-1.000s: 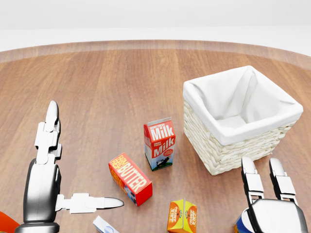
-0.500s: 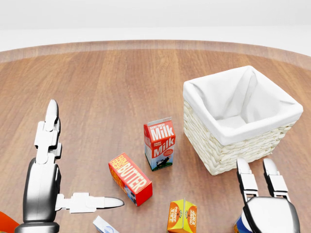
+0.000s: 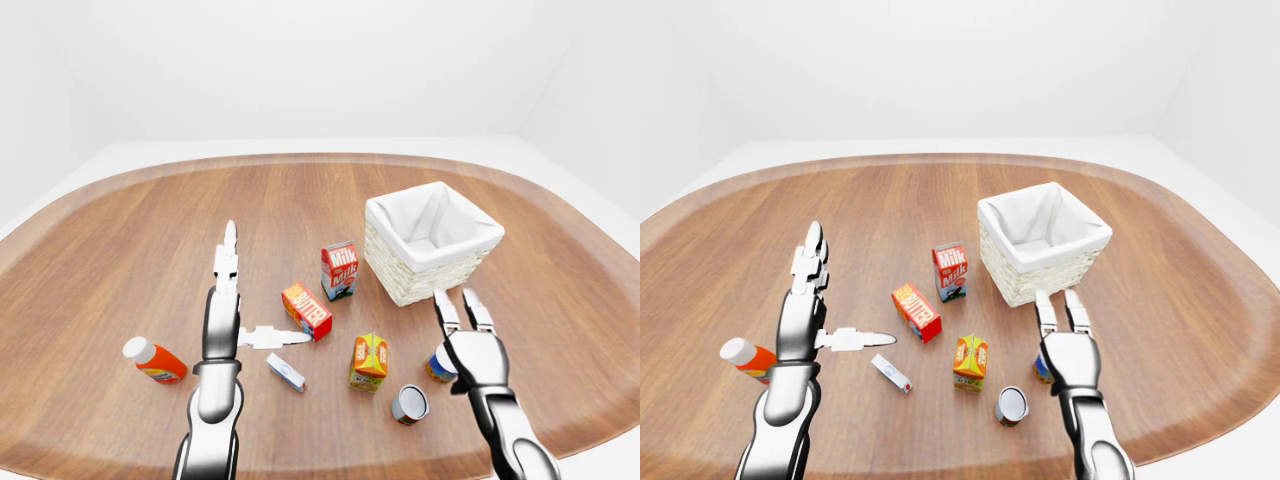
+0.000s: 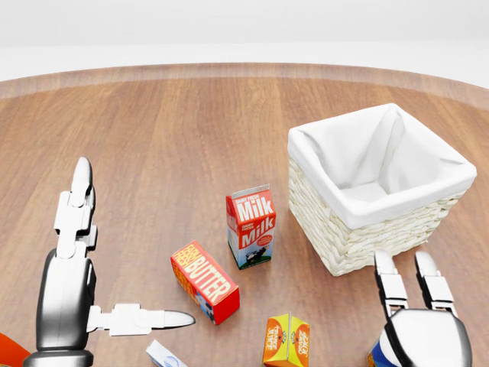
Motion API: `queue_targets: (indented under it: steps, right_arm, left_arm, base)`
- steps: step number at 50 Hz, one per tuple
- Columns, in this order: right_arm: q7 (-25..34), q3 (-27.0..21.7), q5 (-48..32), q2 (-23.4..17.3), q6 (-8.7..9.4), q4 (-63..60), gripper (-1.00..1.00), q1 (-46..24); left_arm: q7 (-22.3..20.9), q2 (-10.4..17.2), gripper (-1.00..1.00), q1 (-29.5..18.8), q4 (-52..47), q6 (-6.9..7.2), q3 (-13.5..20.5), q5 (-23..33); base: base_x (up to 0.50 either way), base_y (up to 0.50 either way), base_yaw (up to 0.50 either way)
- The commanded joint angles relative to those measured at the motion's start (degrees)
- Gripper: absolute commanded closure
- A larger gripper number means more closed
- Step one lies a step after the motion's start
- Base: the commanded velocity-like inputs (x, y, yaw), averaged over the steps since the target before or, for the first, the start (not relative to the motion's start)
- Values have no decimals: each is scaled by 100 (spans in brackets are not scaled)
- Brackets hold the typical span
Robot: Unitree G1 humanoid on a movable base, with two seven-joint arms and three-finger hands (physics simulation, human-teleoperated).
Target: Pick up the alphabet soup and the tomato sauce, and put them in the basket.
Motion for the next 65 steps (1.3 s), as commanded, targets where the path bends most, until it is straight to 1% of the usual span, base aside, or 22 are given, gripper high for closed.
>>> queue_targets:
  steps: [1, 16, 22, 34, 65]
  right_arm:
    - [-80, 35, 62, -49, 0, 286, -100, -86]
    - [-287, 118, 71, -130, 0, 724, -100, -281]
    - [-222, 104, 126, -150, 0, 693, -100, -281]
    - [-273, 114, 134, -188, 0, 885, -100, -340]
    - [-792, 343, 143, -298, 0, 1865, -100, -739]
  left_arm:
    - [11, 24, -100, 45, -64, 0, 8, 58]
    - [13, 22, -100, 46, -65, 0, 9, 59]
    - [12, 23, -100, 46, -65, 0, 8, 60]
    - [34, 21, -100, 30, -31, 0, 13, 60]
    - [19, 28, -100, 26, -11, 0, 17, 54]
  base:
    - [0, 0, 0]
    - [0, 0, 0]
    - [0, 0, 0]
    - [0, 0, 0]
    - [0, 0, 0]
